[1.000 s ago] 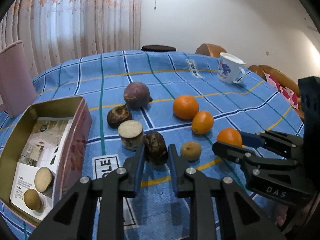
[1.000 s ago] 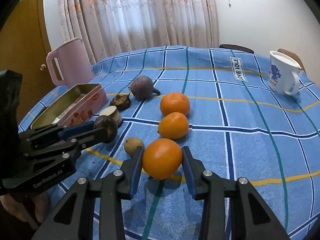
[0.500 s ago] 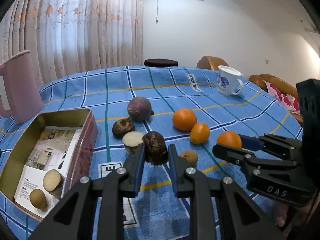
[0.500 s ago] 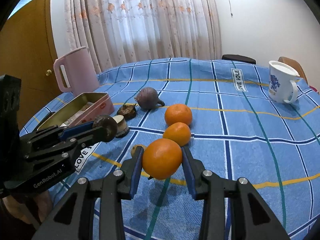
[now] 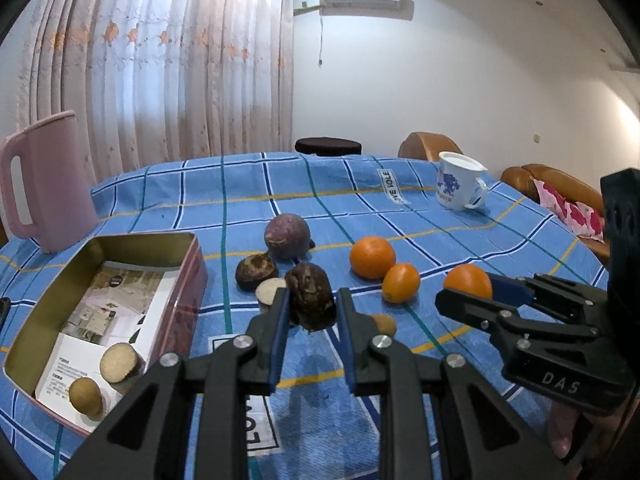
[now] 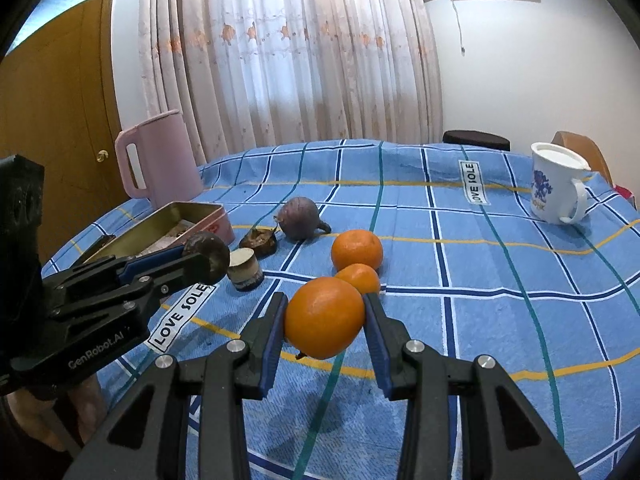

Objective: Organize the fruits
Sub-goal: 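Grasp the dark brown taro with the left tool, then drop the taro into the tin with the left tool while the right tool drops the orange in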

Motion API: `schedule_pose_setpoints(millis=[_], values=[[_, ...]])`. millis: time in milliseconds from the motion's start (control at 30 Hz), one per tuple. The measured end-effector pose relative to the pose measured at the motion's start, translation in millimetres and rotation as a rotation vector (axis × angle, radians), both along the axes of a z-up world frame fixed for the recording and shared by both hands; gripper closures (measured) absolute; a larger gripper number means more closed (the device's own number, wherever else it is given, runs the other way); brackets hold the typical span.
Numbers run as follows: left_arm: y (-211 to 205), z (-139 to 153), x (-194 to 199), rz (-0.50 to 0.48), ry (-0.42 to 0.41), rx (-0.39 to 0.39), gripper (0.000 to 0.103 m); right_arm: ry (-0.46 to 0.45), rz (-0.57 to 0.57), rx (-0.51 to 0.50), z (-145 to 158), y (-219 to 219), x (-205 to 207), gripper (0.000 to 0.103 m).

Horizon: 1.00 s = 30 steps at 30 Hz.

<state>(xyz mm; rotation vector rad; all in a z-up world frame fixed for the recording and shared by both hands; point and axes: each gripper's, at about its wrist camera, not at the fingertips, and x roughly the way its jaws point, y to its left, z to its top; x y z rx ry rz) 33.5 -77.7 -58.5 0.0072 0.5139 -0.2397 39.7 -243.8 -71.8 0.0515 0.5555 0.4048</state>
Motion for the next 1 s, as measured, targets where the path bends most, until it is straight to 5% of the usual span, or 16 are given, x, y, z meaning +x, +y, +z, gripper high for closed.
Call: schedule_pose_setpoints(millis=[1000], values=[[6.1, 20.8, -23.9, 0.052, -0.157, 0.014, 0.079, -0.136, -0.018, -0.056, 12.0, 8.9, -20.2, 0.063]])
